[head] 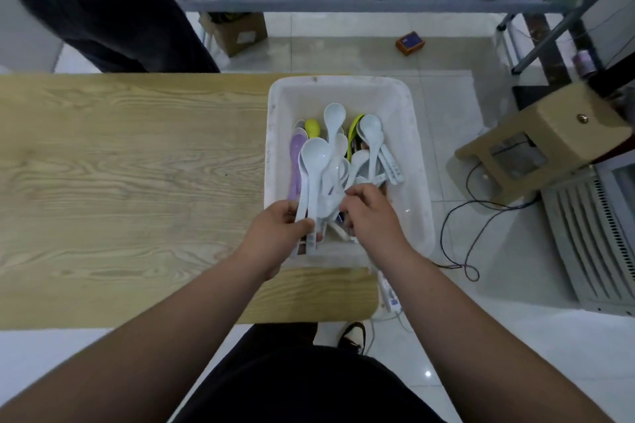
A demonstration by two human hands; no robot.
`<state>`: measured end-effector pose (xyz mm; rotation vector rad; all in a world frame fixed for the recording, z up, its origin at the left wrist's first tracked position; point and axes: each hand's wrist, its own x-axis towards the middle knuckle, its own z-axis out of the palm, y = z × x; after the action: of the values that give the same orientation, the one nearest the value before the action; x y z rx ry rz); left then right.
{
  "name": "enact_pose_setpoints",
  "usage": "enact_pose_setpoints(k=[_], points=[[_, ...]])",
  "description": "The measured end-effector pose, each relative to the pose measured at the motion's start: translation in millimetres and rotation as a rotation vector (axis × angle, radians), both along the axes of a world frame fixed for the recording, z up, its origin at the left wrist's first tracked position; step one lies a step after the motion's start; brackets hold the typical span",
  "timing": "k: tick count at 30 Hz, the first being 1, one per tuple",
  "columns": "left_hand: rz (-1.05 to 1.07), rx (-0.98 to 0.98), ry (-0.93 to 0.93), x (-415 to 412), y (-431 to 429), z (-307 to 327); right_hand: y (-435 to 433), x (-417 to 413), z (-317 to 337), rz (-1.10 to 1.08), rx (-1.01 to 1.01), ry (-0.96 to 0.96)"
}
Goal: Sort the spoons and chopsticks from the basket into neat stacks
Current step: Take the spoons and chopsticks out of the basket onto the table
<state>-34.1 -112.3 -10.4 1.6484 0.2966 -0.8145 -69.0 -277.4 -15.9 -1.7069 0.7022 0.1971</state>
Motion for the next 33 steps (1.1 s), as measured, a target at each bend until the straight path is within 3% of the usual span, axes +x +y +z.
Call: enact_pose_setpoints(k=[3, 12, 22, 33], points=[[0.074, 0.027, -0.041, -35.6, 4.8, 7.1, 15.6, -17.8, -2.7, -0.009, 0.186, 0.029], [0.273, 0.154, -0.170, -122.4, 47.1, 22.9, 81.5, -58.1, -6.3, 0.115, 0.410, 0.031], [0.312, 0.184, -0.225, -161.0, 161.8, 25.9, 196.9, -65.2, 2.8, 0.353, 0.358, 0.067], [0.401, 0.272, -0.281, -161.0, 370.6, 24.9, 415.6, -41.4, 15.0, 0.452, 0.480, 0.134]])
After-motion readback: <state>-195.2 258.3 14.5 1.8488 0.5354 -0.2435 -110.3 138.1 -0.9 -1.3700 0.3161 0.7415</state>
